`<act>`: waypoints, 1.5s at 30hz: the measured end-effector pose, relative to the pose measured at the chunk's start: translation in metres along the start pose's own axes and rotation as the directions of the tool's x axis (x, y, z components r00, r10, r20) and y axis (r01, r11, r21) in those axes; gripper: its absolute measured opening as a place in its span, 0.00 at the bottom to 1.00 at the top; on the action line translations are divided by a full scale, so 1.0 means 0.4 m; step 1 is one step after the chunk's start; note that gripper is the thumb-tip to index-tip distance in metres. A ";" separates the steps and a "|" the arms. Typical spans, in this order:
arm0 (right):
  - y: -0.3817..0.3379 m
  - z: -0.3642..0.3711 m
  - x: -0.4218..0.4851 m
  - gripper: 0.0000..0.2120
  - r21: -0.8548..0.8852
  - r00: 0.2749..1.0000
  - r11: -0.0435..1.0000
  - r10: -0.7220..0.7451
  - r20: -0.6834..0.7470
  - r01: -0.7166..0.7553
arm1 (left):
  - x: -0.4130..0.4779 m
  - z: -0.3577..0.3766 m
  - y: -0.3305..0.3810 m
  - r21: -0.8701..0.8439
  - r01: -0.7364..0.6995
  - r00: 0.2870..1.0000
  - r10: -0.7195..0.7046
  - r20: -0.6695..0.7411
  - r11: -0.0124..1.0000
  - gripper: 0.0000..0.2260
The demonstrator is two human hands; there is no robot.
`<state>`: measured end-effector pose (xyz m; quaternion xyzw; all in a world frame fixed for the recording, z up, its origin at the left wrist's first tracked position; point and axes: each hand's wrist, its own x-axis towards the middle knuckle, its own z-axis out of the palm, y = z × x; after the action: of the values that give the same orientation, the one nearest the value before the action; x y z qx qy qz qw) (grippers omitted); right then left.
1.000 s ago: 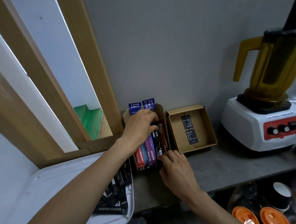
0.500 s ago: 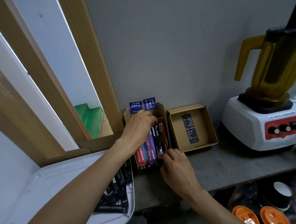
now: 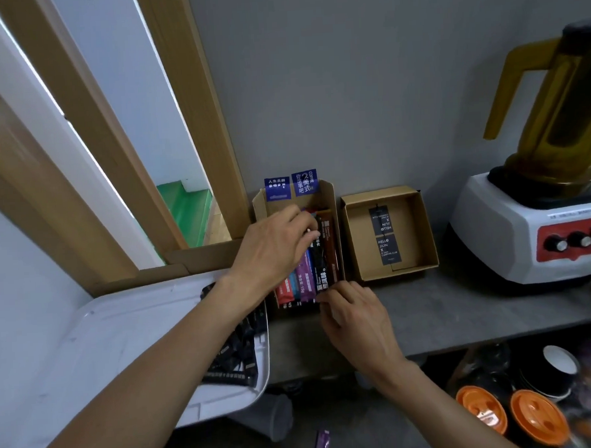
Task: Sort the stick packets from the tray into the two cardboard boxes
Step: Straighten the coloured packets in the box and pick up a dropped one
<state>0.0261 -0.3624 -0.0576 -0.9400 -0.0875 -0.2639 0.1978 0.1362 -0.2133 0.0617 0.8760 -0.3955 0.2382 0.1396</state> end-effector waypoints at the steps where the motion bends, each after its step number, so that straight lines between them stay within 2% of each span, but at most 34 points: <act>1: 0.002 0.000 -0.006 0.10 0.013 1.000 1.000 -0.016 0.001 0.016 | -0.024 -0.004 0.004 0.001 0.002 1.000 -0.002 0.004 1.000 0.09; 7: -0.008 0.009 -0.044 0.05 0.095 0.994 0.989 -0.114 -0.001 0.113 | -0.184 -0.005 0.039 -0.009 0.081 0.996 -0.080 0.044 0.997 0.12; 9: -0.023 0.005 -0.048 0.08 0.116 0.987 0.981 -0.160 0.023 0.156 | -0.245 -0.004 0.062 -0.039 0.123 0.992 -0.121 0.043 0.992 0.12; 11: -0.037 0.001 -0.063 0.11 0.154 0.977 0.968 -0.210 0.049 0.200 | -0.316 -0.009 0.094 -0.064 0.143 0.990 -0.142 0.022 0.988 0.10; 14: -0.054 0.003 -0.118 0.08 0.195 0.962 0.943 -0.272 -0.015 0.269 | -0.433 0.000 0.146 -0.105 0.126 0.990 -0.132 -0.049 0.986 0.07; 17: -0.067 0.029 -0.196 0.07 0.246 0.958 0.930 -0.285 0.017 0.273 | -0.567 0.046 0.188 -0.164 0.148 0.986 -0.159 -0.059 0.975 0.07; 19: -0.058 0.074 -0.253 0.06 0.229 0.966 0.950 -0.238 0.102 0.210 | -0.662 0.102 0.200 -0.187 0.263 0.965 -0.261 0.035 0.947 0.07; 20: -0.047 0.105 -0.281 0.05 0.212 0.965 0.965 -0.195 0.178 0.156 | -0.708 0.138 0.201 -0.169 0.357 0.932 -0.340 0.122 0.919 0.07; 22: -0.009 0.184 -0.330 0.05 0.156 0.925 0.987 -0.098 0.366 0.042 | -0.793 0.223 0.186 -0.074 0.544 0.796 -0.487 0.359 0.836 0.07; 24: 0.028 0.272 -0.373 0.12 0.056 0.820 0.998 -0.025 0.572 -0.009 | -0.866 0.318 0.168 0.027 0.648 0.633 -0.557 0.538 0.761 0.08; 27: 0.055 0.389 -0.428 0.23 -0.027 0.636 0.999 0.049 0.770 -0.044 | -0.935 0.451 0.168 0.107 0.744 0.451 -0.614 0.648 0.660 0.18; 29: 0.056 0.448 -0.461 0.25 -0.016 0.572 0.998 0.045 0.819 -0.056 | -0.963 0.521 0.189 0.127 0.759 0.413 -0.623 0.664 0.639 0.27; 30: 0.056 0.470 -0.475 0.24 0.004 0.567 0.998 0.030 0.823 -0.059 | -0.972 0.546 0.203 0.137 0.754 0.417 -0.628 0.657 0.643 0.29; 32: 0.062 0.497 -0.493 0.21 0.039 0.619 0.999 -0.012 0.786 -0.030 | -0.981 0.571 0.224 0.137 0.745 0.456 -0.648 0.611 0.653 0.26; 34: 0.072 0.501 -0.499 0.16 0.053 0.651 0.998 -0.013 0.759 -0.042 | -0.985 0.575 0.236 0.091 0.733 0.512 -0.635 0.579 0.674 0.18; 36: 0.077 0.489 -0.500 0.14 0.046 0.649 0.998 -0.012 0.761 -0.036 | -0.979 0.556 0.236 0.058 0.711 0.550 -0.605 0.576 0.701 0.10; 39: 0.066 0.419 -0.486 0.14 0.168 0.681 0.974 -0.018 0.732 -0.154 | -0.944 0.469 0.211 -0.085 0.723 0.629 -0.602 0.492 0.686 0.08; 42: 0.019 0.271 -0.443 0.12 0.359 0.788 0.871 0.052 0.614 -0.337 | -0.863 0.299 0.191 -0.358 0.707 0.706 -0.586 0.398 0.610 0.09; 45: -0.055 0.096 -0.380 0.12 0.581 0.832 0.656 0.133 0.539 -0.481 | -0.740 0.097 0.195 -0.554 0.640 0.749 -0.593 0.296 0.532 0.06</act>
<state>-0.0907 -0.3354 -0.1612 -0.8291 -0.0581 0.0530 0.5536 -0.0810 -0.0954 -0.1227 0.8678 -0.1210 -0.0032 0.4819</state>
